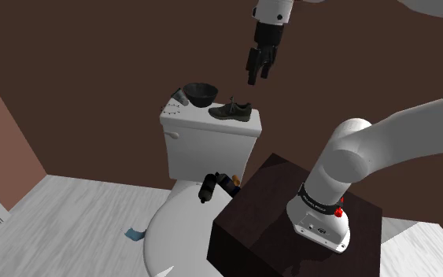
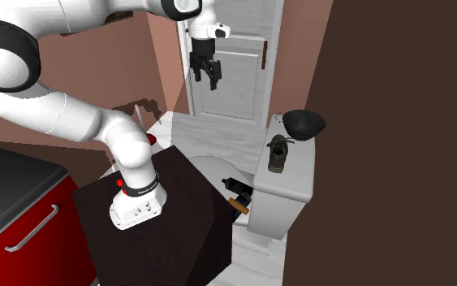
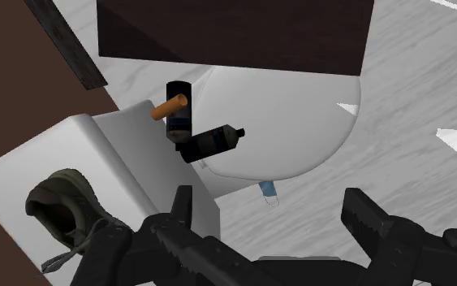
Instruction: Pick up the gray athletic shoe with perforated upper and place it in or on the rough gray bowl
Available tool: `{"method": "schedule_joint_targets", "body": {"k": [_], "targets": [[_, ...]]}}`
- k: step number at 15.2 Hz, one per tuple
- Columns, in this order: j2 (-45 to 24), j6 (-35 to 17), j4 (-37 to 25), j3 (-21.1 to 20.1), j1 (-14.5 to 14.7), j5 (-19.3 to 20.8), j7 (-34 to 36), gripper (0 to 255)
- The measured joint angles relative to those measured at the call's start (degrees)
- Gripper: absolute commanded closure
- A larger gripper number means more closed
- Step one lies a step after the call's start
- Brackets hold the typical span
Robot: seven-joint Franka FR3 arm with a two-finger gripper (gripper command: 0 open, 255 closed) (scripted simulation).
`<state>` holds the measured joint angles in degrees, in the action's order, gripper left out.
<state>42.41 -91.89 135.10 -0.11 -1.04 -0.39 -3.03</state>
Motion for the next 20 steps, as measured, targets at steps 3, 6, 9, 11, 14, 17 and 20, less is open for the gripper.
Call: {"method": "schedule_joint_targets", "body": {"k": [3,6,9,11,14,17,20], "targets": [[0.62,-3.21,2.53,0.99,-0.37,0.72,-1.23,0],[0.61,-10.50,6.59,3.01,-1.11,2.03,-3.63,0],[0.02,-19.17,11.23,5.82,-2.09,3.57,-6.69,0],[-0.71,-25.01,13.98,7.63,-2.63,4.36,-8.58,0],[-3.55,-34.24,16.80,10.85,-3.26,5.29,-11.89,0],[-8.08,-43.70,18.16,14.74,-3.31,5.45,-15.89,0],[-13.53,-52.72,18.16,19.06,-1.99,4.09,-20.50,0]]}}
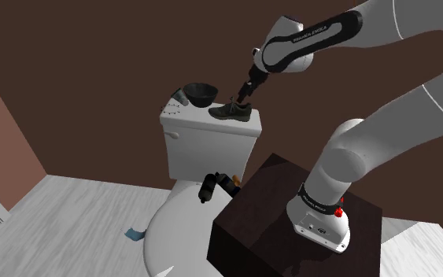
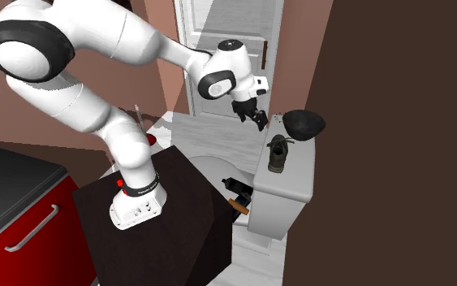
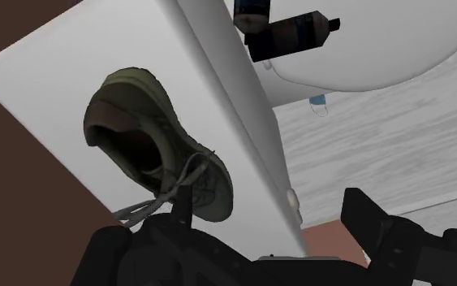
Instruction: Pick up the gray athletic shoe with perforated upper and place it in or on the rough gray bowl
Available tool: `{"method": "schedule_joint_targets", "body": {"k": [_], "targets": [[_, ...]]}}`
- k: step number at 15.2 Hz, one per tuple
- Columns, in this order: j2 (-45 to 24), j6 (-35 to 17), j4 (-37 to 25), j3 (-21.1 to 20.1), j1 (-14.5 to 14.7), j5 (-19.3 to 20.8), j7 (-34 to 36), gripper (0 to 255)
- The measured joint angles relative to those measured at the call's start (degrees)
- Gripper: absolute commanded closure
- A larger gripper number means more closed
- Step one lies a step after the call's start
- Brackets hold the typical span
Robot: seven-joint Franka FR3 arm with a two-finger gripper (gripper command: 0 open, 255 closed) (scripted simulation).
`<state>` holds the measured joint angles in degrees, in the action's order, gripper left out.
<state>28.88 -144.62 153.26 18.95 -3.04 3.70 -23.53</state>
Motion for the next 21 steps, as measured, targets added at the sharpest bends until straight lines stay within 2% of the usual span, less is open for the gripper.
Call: {"method": "schedule_joint_targets", "body": {"k": [2,5,7,8,10,12,14,16,18,21], "targets": [[-4.01,-6.51,0.21,3.69,1.88,-2.11,-4.03,0],[-10.42,-14.56,-1.58,10.70,7.73,-8.68,-12.04,0],[-14.31,-18.62,-3.58,17.23,14.26,-16.26,-19.87,0],[-16.69,-20.37,-5.03,21.84,19.04,-21.62,-25.14,0],[-20.63,-22.67,-6.83,27.99,26.45,-31.77,-33.68,0],[-23.57,-23.01,-8.41,31.56,30.92,-39.75,-40.06,0],[-26.90,-22.47,-10.18,33.73,33.99,-48.01,-46.46,0],[-29.80,-21.65,-11.63,34.06,34.96,-55.09,-51.67,0],[-30.87,-21.29,-12.22,33.80,34.91,-57.69,-53.55,0],[-31.23,-21.15,-12.43,33.69,34.83,-58.58,-54.21,0]]}}
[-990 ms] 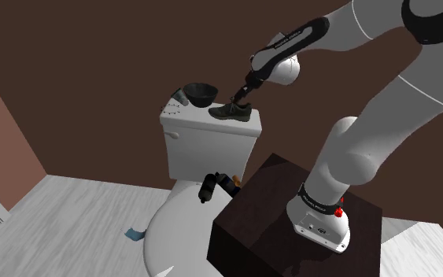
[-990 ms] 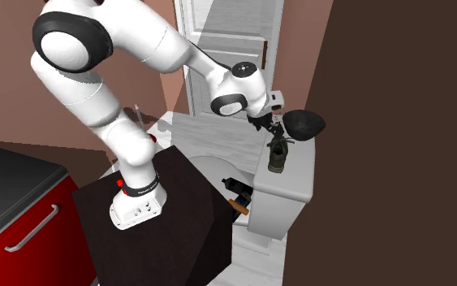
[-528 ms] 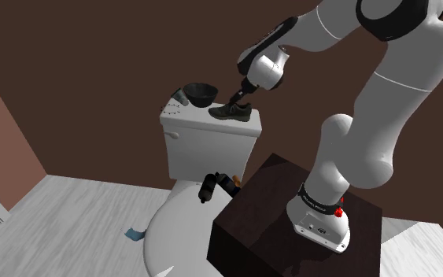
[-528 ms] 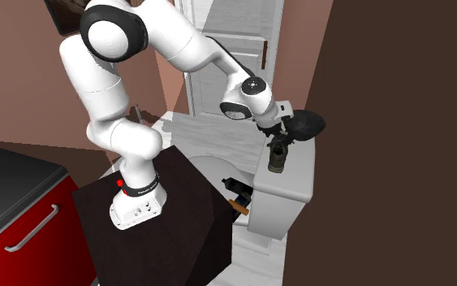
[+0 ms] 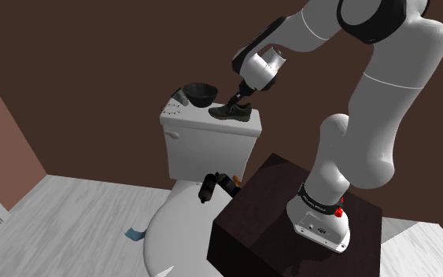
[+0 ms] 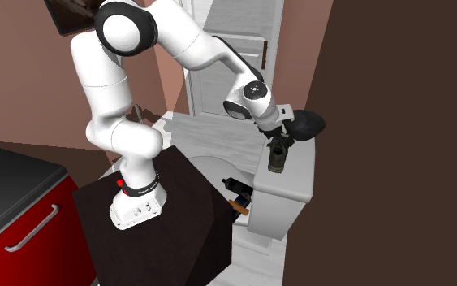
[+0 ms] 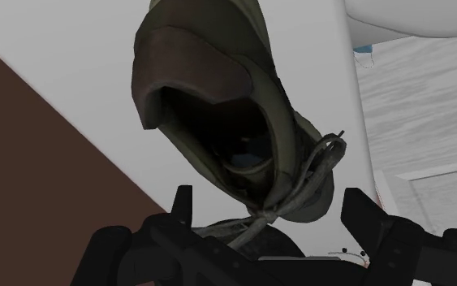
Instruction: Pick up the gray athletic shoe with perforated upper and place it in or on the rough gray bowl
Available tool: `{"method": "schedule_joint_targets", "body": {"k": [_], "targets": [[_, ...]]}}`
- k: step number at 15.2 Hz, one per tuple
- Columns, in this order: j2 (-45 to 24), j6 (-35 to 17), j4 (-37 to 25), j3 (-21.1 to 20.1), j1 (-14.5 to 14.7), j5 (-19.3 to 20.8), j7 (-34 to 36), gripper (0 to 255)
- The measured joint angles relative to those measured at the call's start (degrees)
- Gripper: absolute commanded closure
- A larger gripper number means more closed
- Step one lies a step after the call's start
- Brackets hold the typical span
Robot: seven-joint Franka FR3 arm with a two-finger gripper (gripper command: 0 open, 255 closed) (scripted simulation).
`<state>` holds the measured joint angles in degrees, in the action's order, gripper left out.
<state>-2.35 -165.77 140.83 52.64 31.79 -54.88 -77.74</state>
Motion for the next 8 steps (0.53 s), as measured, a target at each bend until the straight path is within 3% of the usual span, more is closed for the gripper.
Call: {"method": "schedule_joint_targets", "body": {"k": [2,3,8], "targets": [[-0.04,0.02,-0.03,-0.01,-0.01,-0.09,-0.07,0],[-0.04,0.02,-0.03,-0.01,-0.01,-0.09,-0.07,255],[-0.06,0.03,-0.12,-0.10,0.02,-0.29,-0.23,255]]}}
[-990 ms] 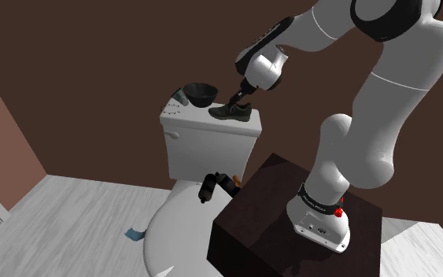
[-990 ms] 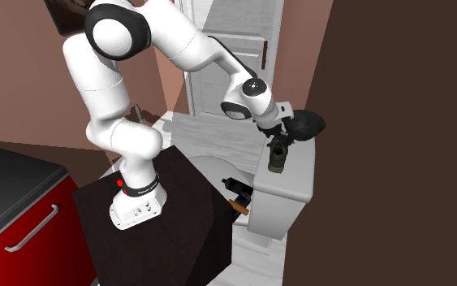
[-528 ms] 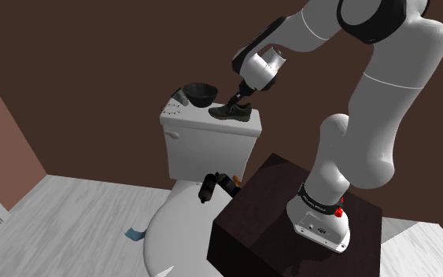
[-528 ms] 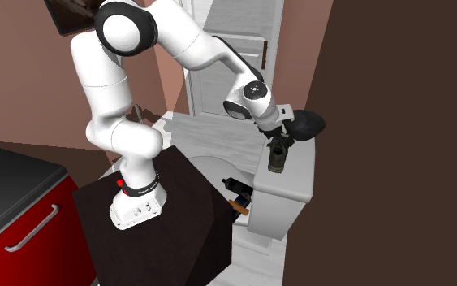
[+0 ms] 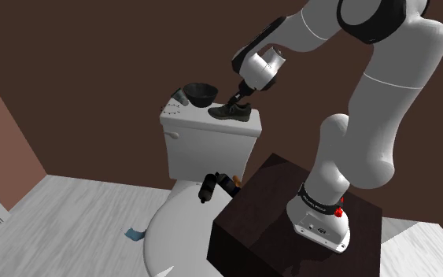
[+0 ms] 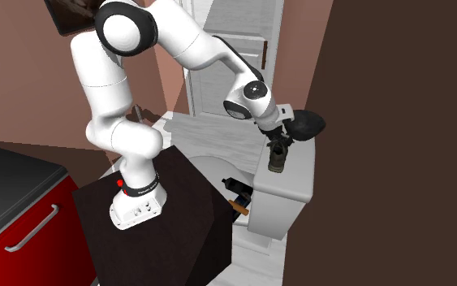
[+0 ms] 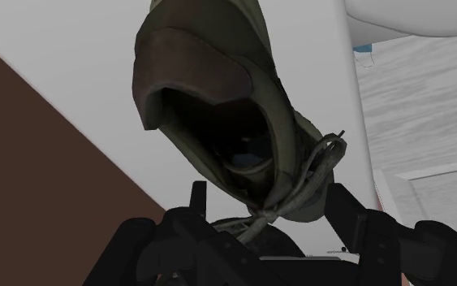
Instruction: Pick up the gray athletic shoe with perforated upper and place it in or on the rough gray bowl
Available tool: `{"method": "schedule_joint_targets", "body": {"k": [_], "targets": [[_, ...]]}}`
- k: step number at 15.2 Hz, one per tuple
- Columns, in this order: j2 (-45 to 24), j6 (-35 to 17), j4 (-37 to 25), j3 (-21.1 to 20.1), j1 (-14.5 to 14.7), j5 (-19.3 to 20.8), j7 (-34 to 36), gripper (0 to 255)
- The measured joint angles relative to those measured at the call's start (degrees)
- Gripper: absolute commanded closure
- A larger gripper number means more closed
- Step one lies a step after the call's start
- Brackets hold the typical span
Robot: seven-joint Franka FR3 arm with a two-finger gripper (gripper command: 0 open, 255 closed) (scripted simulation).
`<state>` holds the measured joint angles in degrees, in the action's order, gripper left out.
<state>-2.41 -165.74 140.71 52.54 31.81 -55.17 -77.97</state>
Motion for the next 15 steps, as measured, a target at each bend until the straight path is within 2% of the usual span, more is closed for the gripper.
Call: {"method": "schedule_joint_targets", "body": {"k": [5,6,8,10,13,15], "targets": [[0.07,-0.04,0.05,0.02,0.00,0.09,0.07,255],[0.56,-0.11,0.23,0.27,0.09,1.48,1.20,255],[2.28,-0.41,0.73,0.80,0.30,6.62,5.44,255],[5.01,-0.67,1.54,0.85,-0.39,14.50,11.66,255],[8.49,-0.28,2.35,-1.38,-3.55,25.32,20.34,255],[10.23,0.52,2.51,-3.35,-6.12,30.71,24.64,255]]}}
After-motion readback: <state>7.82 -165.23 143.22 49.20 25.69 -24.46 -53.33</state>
